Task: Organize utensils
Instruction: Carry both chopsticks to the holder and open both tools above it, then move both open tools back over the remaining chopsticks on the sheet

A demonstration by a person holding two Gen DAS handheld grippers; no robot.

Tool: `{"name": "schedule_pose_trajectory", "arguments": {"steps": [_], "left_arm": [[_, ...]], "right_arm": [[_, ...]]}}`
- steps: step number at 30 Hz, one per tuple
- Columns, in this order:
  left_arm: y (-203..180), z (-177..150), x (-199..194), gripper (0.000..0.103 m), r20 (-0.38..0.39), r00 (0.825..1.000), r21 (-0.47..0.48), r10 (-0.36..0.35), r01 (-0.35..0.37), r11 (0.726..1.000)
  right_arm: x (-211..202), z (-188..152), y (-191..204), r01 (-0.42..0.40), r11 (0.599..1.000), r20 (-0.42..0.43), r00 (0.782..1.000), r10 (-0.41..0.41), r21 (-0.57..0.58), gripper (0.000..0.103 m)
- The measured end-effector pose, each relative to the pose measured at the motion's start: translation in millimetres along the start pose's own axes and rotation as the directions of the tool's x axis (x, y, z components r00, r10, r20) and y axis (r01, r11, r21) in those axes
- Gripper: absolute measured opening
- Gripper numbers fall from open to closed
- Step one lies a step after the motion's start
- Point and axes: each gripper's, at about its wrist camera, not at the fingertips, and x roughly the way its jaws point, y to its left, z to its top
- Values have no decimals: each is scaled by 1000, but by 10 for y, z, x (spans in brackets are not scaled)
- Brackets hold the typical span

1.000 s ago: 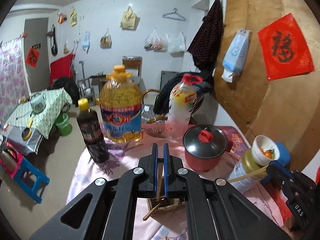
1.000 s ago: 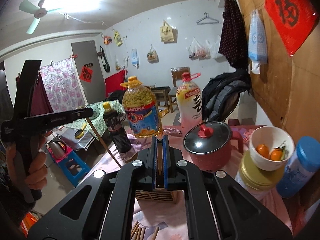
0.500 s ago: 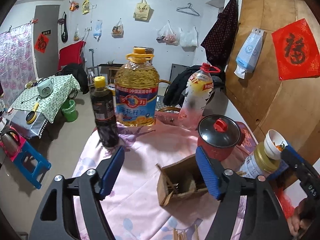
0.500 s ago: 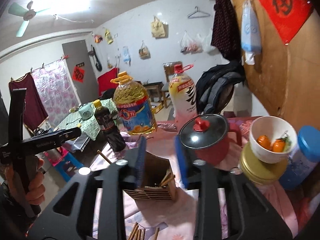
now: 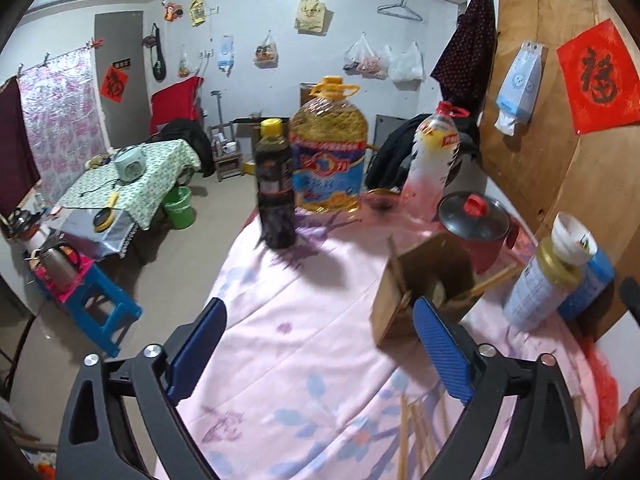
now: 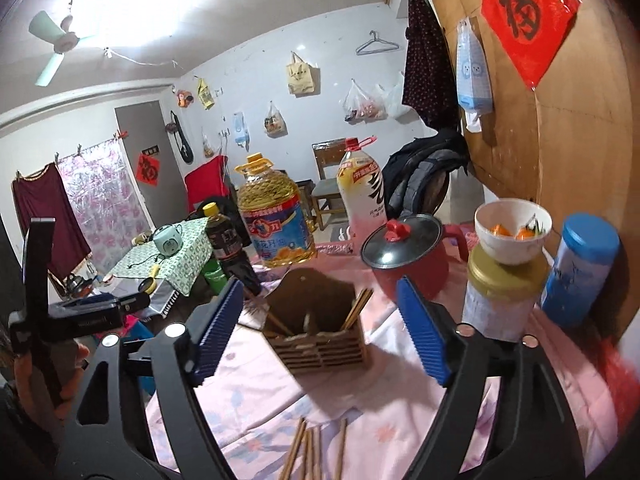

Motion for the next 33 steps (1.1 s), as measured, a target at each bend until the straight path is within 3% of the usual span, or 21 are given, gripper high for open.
{"name": "schedule_pose_trajectory", "arguments": {"steps": [3,7,17,21,26,30,33], "left_arm": [[43,-234,-127,96,-9,999,20,50,-50,999],[103,-444,-270,97,-30,998,19,60,-59,998],[164,-666,-583,97,-4,999,10,54,-54,998],[129,-694,-678,97,11,996,-3,84,-84,996],[-1,-720,-821,97,36,989,-43,143,-142,989],[-169,-823,-792,97,-17,986,-87,166,-167,982],[-255,-1029,-689,97,-74,973,-104,219,-226,969]], "right_arm": [[-99,-150,83,22,1000,-7,1000,-22,7,86],[-223,-353,151,59,998,-2,998,-59,12,96],[-395,-928,355,122,990,-110,985,-130,-76,97],[-361,-1046,286,94,993,-155,982,-103,-68,97],[-234,-1007,144,-10,998,-196,981,-1,-55,97],[-192,-969,17,-80,994,-221,973,63,-69,97],[-168,-1031,-125,-100,991,-256,964,76,-84,97]]}}
